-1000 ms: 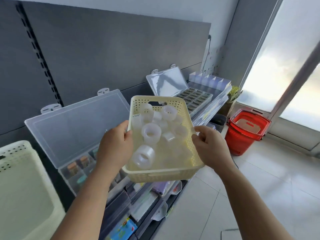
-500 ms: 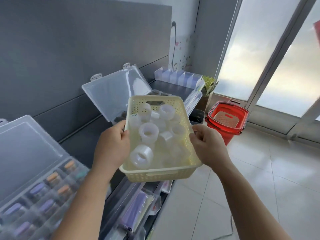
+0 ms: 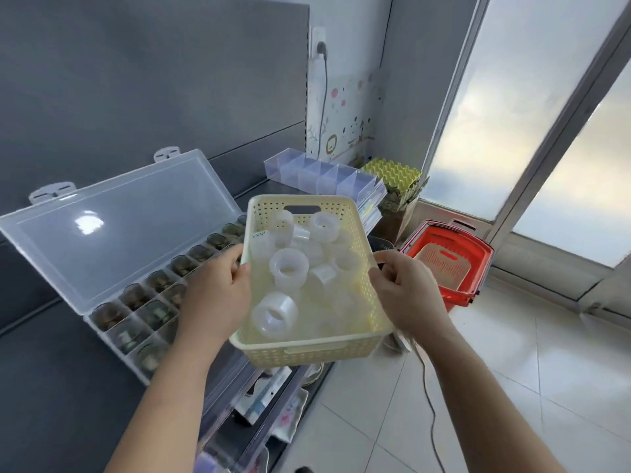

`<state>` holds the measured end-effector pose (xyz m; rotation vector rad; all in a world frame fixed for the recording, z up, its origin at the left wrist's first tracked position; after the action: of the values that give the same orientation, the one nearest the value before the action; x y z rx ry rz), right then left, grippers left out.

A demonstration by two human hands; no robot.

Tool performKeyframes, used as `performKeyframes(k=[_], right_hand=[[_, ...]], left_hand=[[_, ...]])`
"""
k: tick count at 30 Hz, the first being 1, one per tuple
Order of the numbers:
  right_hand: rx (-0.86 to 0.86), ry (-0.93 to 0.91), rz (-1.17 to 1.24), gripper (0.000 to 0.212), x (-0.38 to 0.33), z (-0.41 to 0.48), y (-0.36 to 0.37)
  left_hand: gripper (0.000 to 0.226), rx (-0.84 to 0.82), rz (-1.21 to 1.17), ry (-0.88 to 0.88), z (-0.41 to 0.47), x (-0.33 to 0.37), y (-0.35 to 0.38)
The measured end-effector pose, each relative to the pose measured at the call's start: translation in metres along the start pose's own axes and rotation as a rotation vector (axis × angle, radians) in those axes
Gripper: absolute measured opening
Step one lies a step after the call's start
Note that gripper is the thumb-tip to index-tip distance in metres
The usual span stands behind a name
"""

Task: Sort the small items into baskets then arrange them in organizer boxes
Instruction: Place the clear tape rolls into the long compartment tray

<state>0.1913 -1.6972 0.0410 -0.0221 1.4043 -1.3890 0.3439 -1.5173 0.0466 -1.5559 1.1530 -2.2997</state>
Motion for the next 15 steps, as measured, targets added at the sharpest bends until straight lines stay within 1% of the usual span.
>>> performKeyframes(k=[7,12,15], right_hand=[[-0.040,-0.040,-0.008,0.020,0.047,0.119,0.022],[-0.106,-0.126,0.001,0.019,0.058,0.200,0.040],[-0.160,-0.157,0.029,0.023,0.064,0.239,0.051]], left_hand=[[0.018,0.069,0.027,-0.043,0.096,0.010,0.052],[0.019,0.133,0.019,-0.128,0.154,0.011,0.072],[0.020,0.171,0.020,-0.183,0.175,0.015,0.080]])
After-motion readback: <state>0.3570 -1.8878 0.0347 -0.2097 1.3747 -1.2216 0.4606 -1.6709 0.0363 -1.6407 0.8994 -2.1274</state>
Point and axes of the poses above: each hand's wrist, its own z-axis towards the middle knuckle, its own y-axis out of the palm, x = y × z, the point moved 1 cm from there along z, towards the middle knuckle, and after that the axes turned 5 degrees about -y, right-handed, at the moved point
